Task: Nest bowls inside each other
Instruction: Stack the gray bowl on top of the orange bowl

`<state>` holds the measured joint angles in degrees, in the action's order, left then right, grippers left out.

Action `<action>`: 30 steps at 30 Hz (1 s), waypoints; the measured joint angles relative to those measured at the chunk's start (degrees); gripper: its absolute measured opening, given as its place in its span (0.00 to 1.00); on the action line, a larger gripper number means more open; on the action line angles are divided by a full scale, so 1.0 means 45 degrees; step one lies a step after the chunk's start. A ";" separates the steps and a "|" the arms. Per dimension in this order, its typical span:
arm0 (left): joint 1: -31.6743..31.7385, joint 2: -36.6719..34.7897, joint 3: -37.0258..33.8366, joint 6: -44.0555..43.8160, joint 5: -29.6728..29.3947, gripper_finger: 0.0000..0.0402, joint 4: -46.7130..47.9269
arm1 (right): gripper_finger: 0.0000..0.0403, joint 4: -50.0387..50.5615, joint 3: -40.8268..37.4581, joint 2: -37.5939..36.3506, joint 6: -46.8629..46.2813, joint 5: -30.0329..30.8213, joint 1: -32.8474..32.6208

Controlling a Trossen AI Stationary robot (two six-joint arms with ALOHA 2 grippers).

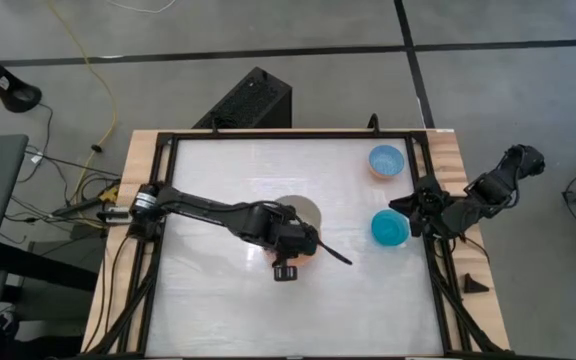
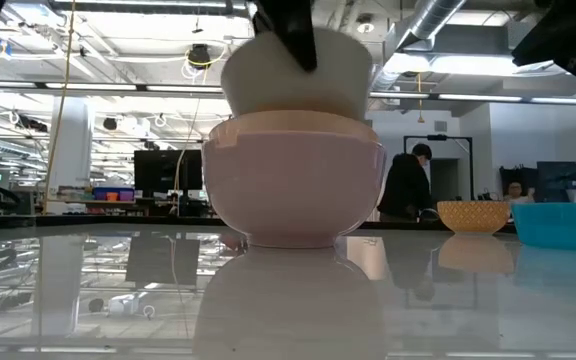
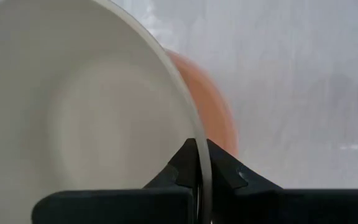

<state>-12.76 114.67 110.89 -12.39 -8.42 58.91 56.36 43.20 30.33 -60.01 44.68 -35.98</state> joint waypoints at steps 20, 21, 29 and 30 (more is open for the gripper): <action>-0.0003 0.0787 0.0000 -0.0716 0.1329 0.00 0.0115 | 0.22 0.0041 0.0000 -0.1094 -0.0006 0.0020 -0.0916; 0.0064 0.0787 0.0000 -0.0711 0.1546 0.01 0.0154 | 0.22 0.0044 0.0000 -0.1094 -0.0005 0.0020 -0.0916; 0.0439 0.0787 0.0000 -0.0697 0.2935 0.15 -0.0171 | 0.22 0.0039 0.0000 -0.1094 -0.0010 0.0022 -0.0916; 0.0488 0.0787 0.0000 -0.0697 0.3081 0.18 -0.0250 | 0.22 0.0038 0.0000 -0.1094 -0.0010 0.0022 -0.0916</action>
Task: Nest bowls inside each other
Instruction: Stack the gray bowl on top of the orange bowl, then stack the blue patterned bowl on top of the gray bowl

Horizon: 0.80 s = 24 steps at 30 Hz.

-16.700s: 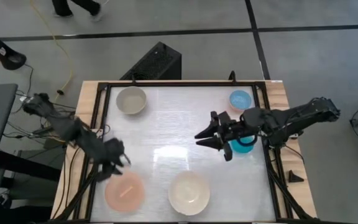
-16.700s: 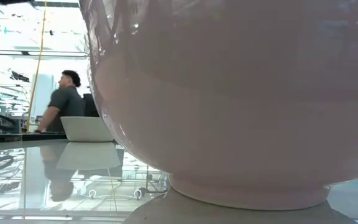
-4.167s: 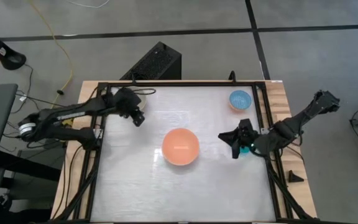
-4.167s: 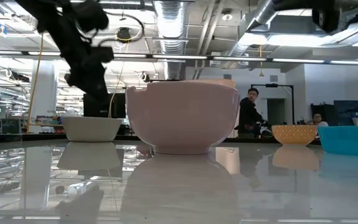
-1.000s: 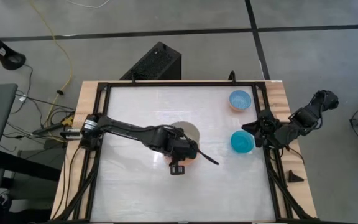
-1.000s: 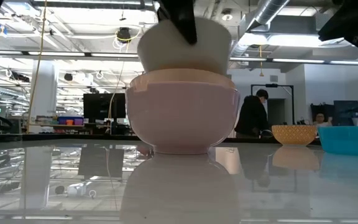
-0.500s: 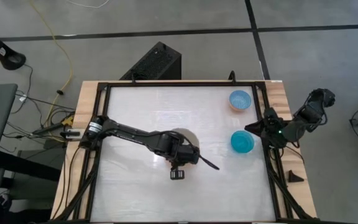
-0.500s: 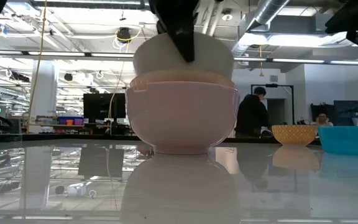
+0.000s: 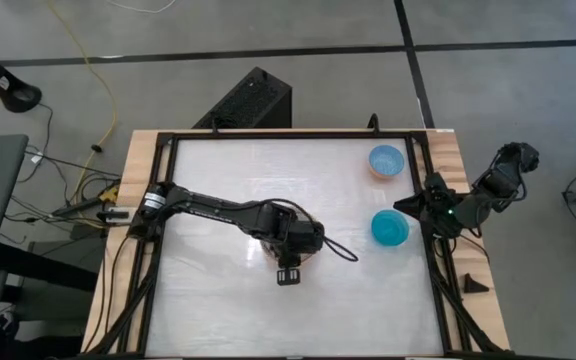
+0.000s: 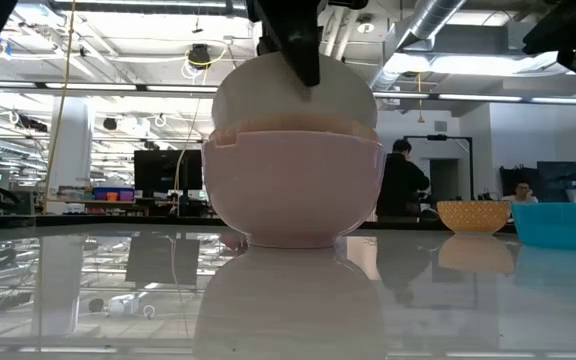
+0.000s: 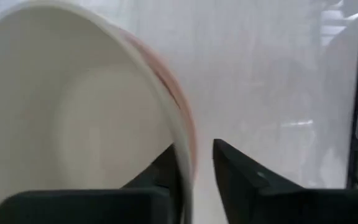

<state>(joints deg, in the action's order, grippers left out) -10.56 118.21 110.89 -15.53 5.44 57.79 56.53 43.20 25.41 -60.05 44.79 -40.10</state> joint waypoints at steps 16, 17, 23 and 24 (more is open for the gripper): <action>0.1182 -0.0308 -0.0010 0.0167 0.2077 0.57 0.0139 | 0.22 -0.0075 0.0000 0.0006 -0.0125 -0.0235 0.0000; 0.1257 -0.0540 -0.0010 0.0310 0.1771 0.56 0.0139 | 0.22 -0.0167 0.0000 0.0011 -0.0111 -0.0236 0.0000; 0.2123 -0.2364 -0.0010 0.0865 -0.0100 0.52 0.0187 | 0.22 -0.1448 -0.0606 0.0000 0.0813 -0.0231 -0.0005; 0.2329 -0.2742 -0.0010 0.0902 -0.0338 0.51 0.0211 | 0.22 -0.1538 -0.0816 -0.0005 0.0773 -0.0216 -0.0005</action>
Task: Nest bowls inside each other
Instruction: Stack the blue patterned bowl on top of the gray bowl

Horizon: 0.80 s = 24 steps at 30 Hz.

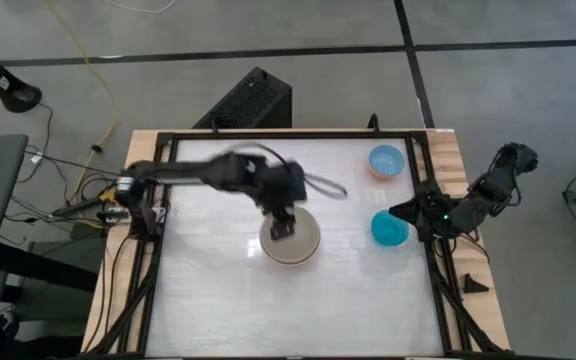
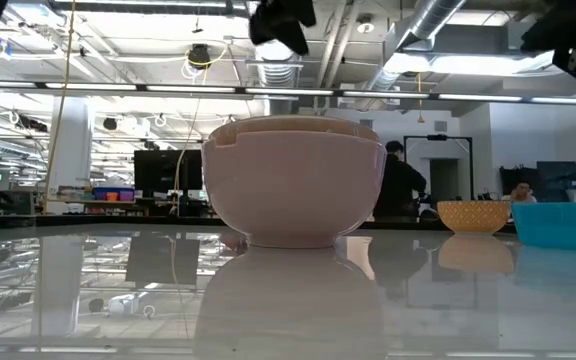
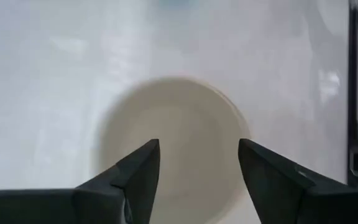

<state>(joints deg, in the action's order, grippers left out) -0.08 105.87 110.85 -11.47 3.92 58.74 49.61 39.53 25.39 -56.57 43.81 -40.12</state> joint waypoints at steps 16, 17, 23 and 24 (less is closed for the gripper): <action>0.2274 -0.7707 -0.7035 -0.0656 0.0089 0.46 -0.5452 | 0.31 -0.4110 -0.4592 -0.4467 0.0862 0.3605 0.0550; 0.2386 -0.8256 -0.8074 -0.0940 0.0381 0.46 -0.6491 | 0.34 -0.3896 -0.4713 -0.5027 0.1087 0.3628 0.0760; 0.3066 -1.0453 -1.2919 -0.2959 0.1965 0.46 -1.1912 | 0.51 -0.1072 -0.4212 -0.5370 0.1336 0.3269 0.2639; 0.3181 -1.0638 -1.3457 -0.3231 0.2121 0.46 -1.2442 | 0.53 -0.0990 -0.4159 -0.5169 0.1321 0.3272 0.3027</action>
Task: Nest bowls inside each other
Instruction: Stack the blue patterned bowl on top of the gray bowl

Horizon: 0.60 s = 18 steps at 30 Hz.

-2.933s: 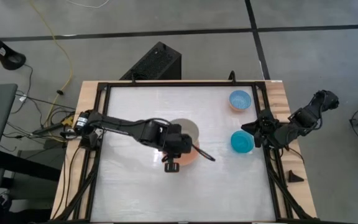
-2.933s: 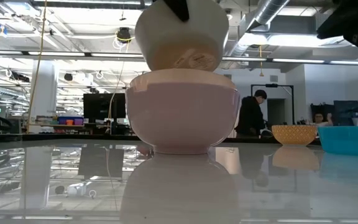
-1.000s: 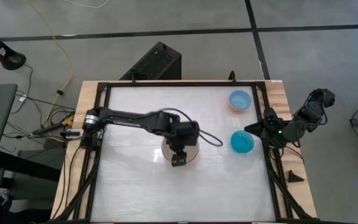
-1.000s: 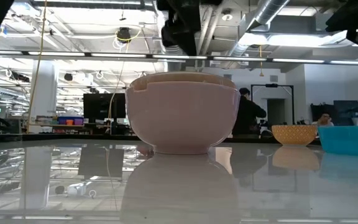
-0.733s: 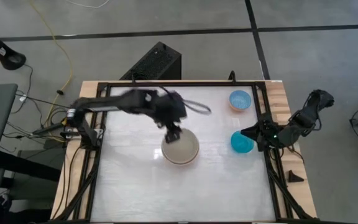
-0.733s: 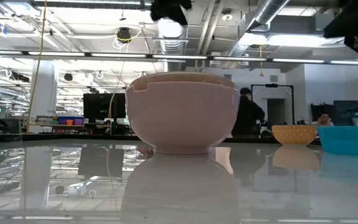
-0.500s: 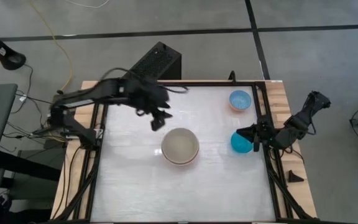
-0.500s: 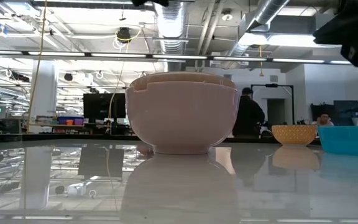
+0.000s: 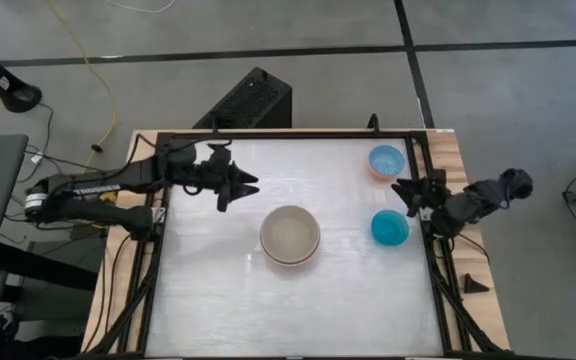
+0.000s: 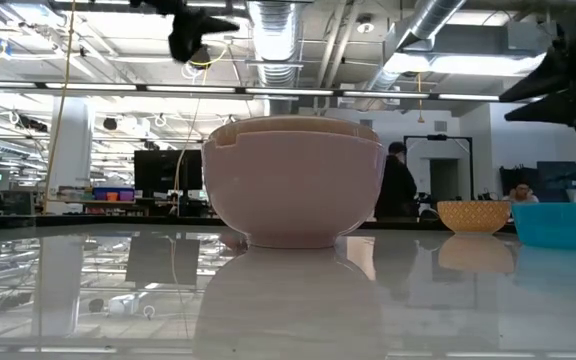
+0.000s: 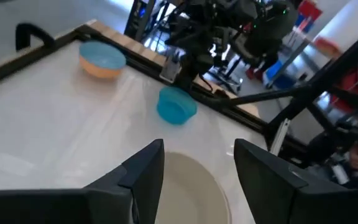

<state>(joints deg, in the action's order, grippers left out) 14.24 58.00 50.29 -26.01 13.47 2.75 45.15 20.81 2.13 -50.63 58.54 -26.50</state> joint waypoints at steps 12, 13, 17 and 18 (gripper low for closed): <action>0.1533 -0.0035 -0.1173 -0.0684 0.2455 0.46 -0.1430 | 0.55 -0.2669 -0.0523 0.3288 0.4325 -0.3358 0.5210; 0.1681 -0.0005 -0.1172 -0.0698 0.2630 0.46 -0.1567 | 0.55 -0.2681 -0.0523 0.3721 0.4335 -0.3633 0.5761; 0.2183 0.0009 -0.1158 -0.0974 0.3321 0.45 -0.1772 | 0.55 -0.2946 -0.0523 0.5123 0.4746 -0.5031 0.8031; 0.2257 0.0009 -0.1158 -0.1031 0.3447 0.45 -0.1817 | 0.55 -0.3199 -0.0523 0.5438 0.5083 -0.5460 0.8630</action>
<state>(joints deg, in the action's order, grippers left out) 24.39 58.04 45.08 -30.65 28.98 -5.43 30.76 18.46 26.60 -27.76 33.97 12.34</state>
